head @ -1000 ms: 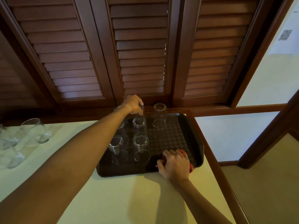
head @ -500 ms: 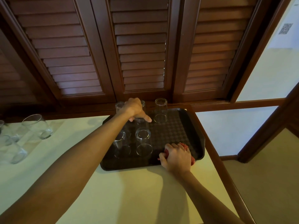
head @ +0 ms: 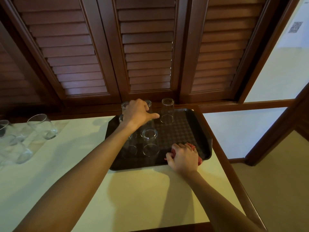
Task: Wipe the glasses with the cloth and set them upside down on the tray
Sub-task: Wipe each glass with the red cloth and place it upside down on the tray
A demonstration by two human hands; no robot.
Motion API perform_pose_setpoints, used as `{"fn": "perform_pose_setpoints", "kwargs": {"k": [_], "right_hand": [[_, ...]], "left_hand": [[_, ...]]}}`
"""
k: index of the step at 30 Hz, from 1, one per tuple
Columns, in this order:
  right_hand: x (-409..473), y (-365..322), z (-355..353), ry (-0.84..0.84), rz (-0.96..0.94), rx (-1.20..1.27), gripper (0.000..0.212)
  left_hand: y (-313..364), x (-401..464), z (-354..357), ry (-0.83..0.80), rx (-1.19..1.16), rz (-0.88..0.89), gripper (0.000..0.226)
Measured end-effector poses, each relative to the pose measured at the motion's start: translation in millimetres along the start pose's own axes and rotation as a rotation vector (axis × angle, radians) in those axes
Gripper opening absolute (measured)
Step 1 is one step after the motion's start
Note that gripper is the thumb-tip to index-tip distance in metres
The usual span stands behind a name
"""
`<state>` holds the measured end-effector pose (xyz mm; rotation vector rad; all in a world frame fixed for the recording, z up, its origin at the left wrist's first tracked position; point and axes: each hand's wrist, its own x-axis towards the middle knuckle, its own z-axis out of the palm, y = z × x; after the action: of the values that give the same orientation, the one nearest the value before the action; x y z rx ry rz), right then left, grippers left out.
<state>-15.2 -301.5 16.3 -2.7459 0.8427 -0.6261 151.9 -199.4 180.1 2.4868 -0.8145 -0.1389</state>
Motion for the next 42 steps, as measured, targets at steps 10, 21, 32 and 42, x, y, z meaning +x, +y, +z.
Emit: {"fn": "perform_pose_setpoints", "kwargs": {"k": [10, 21, 32, 42], "right_hand": [[-1.9, -0.8, -0.9, 0.007, 0.007, -0.017, 0.031], [-3.1, -0.1, -0.7, 0.010, 0.010, -0.004, 0.035], [0.2, 3.7, 0.7, -0.015, -0.003, 0.040, 0.046], [-0.5, 3.9, 0.3, -0.039, -0.013, 0.025, 0.036]], "left_hand": [[-2.4, -53.6, 16.2, -0.203, 0.118, -0.018, 0.070], [7.2, -26.7, 8.0, -0.108, 0.007, 0.076, 0.075], [43.9, 100.2, 53.1, -0.319, 0.141, 0.231, 0.071], [39.1, 108.8, 59.4, -0.289, 0.121, 0.210, 0.067]]}}
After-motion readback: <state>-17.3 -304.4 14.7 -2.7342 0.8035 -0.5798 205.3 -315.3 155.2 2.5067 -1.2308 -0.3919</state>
